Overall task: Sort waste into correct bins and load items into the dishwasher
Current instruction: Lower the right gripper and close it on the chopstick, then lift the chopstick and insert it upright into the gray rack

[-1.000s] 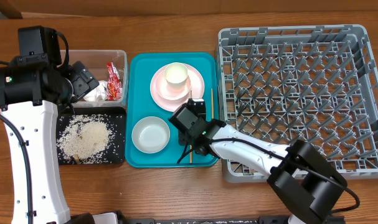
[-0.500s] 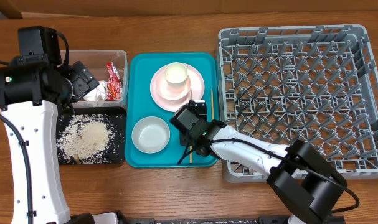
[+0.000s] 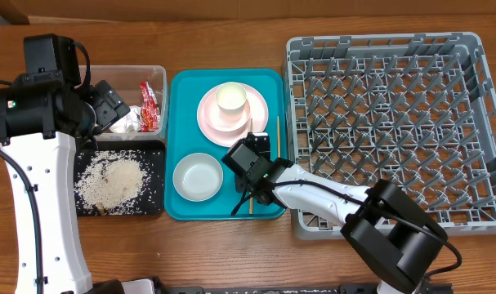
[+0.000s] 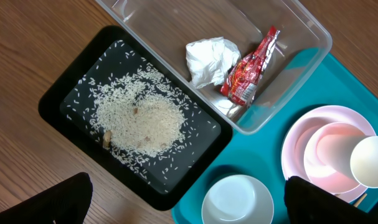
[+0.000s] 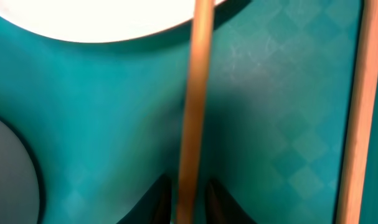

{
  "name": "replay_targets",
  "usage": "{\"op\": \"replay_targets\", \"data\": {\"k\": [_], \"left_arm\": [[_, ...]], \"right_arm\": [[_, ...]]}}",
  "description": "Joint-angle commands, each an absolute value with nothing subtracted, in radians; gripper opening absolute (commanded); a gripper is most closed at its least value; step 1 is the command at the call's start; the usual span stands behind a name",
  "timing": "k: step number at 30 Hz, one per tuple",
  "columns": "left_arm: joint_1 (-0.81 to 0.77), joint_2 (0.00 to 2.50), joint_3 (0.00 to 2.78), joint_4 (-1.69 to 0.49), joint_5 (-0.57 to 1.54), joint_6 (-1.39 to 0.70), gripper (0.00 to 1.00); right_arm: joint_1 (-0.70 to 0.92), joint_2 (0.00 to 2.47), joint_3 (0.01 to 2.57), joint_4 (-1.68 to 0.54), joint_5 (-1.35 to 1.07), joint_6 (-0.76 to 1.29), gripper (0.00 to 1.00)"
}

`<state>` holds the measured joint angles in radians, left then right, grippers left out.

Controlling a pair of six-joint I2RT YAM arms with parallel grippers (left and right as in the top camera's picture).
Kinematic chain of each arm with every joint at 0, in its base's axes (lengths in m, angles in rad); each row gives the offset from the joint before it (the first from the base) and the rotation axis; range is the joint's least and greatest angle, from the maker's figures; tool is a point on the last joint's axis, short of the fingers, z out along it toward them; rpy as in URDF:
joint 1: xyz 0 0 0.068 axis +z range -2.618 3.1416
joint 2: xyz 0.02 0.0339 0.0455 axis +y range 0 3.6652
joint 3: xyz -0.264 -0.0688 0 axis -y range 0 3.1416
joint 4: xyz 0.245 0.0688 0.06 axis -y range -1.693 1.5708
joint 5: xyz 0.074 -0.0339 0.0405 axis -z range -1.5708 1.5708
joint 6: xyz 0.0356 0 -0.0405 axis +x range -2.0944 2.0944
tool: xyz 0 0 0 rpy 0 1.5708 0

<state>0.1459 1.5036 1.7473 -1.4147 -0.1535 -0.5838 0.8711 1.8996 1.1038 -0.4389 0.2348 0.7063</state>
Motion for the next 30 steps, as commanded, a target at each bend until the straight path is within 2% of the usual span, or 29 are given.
{"op": "replay_targets", "data": {"k": [1,3,9,18,23,30], "left_arm": [[0.150,1.505,1.750,-1.414,-0.156,-0.572,1.00],[0.150,1.505,1.750,-1.414,-0.156,-0.572,1.00],[0.150,1.505,1.750,-1.414,-0.156,-0.572,1.00],[0.150,1.505,1.750,-1.414,-0.156,-0.572,1.00],[0.150,1.505,1.750,-1.414,-0.156,-0.572,1.00],[0.150,1.505,1.750,-1.414,-0.156,-0.572,1.00]], "right_arm": [[0.875,1.913,1.100,-0.439,0.245,0.711,0.20],[0.875,1.911,1.102,-0.442,0.237,0.711,0.19],[0.875,1.875,1.156,-0.519,0.220,0.711,0.04],[0.874,1.737,1.332,-0.789,0.229,0.707,0.04],[0.867,1.587,1.394,-0.950,0.348,0.633,0.04],[0.719,1.525,1.392,-1.101,0.421,0.567,0.06]]}}
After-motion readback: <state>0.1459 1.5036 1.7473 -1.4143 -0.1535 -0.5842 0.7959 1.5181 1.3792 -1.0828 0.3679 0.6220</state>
